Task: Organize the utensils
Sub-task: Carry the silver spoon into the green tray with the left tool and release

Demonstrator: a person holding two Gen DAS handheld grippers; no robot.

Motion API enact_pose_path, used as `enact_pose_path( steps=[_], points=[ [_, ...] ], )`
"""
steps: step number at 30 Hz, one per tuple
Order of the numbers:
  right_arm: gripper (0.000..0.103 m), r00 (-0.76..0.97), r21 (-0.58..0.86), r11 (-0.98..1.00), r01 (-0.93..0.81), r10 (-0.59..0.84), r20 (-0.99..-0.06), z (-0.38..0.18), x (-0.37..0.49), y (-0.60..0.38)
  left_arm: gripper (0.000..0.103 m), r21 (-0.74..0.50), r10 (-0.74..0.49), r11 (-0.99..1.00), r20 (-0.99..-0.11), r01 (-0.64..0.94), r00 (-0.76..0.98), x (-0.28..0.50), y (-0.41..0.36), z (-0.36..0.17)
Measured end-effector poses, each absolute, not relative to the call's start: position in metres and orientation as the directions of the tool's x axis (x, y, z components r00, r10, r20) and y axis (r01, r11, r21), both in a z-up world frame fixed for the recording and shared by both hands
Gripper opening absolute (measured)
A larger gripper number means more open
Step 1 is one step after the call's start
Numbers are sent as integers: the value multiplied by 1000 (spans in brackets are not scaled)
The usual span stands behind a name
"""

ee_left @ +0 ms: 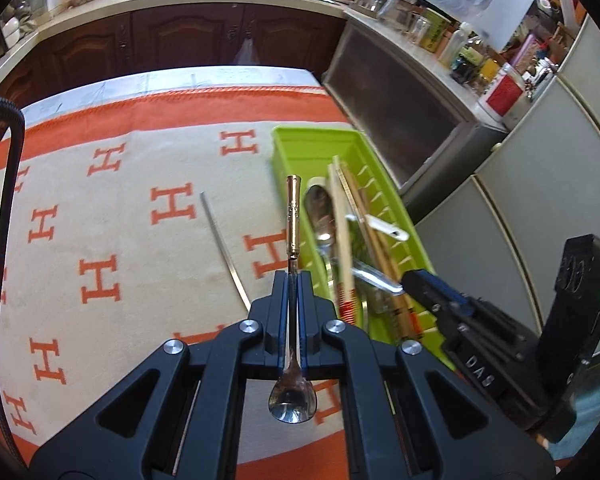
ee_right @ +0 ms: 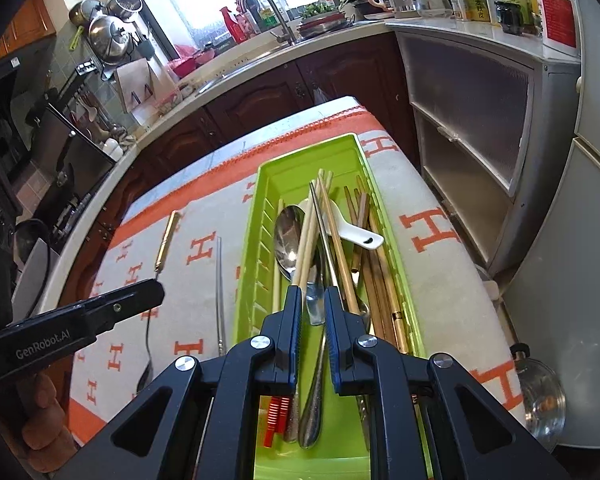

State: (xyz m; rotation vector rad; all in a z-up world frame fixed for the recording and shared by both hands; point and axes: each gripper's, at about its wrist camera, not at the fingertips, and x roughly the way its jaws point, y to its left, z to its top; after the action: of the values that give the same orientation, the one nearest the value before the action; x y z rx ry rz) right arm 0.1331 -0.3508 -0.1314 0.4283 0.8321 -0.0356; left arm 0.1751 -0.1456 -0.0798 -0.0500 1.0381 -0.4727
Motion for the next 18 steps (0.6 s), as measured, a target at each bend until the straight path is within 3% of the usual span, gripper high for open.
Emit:
enact_pose_path(
  steps=[1, 3, 11, 18],
  points=[
    [20, 683, 370, 908, 197, 143, -717, -130, 131, -353, 2, -271, -412, 892, -815, 361, 407, 176, -151, -77],
    [42, 705, 411, 888, 204, 158, -692, -126, 127, -359, 2, -293, -433, 881, -815, 371, 385, 180, -163, -76],
    [44, 748, 494, 831, 256, 154, -646, -118, 113, -381, 2, -312, -453, 863, -825, 396, 337, 194, -202, -90],
    [44, 739, 484, 830, 277, 138, -659, -122, 109, -382, 2, -231, -412, 867, -831, 441, 374, 190, -215, -98]
  ],
)
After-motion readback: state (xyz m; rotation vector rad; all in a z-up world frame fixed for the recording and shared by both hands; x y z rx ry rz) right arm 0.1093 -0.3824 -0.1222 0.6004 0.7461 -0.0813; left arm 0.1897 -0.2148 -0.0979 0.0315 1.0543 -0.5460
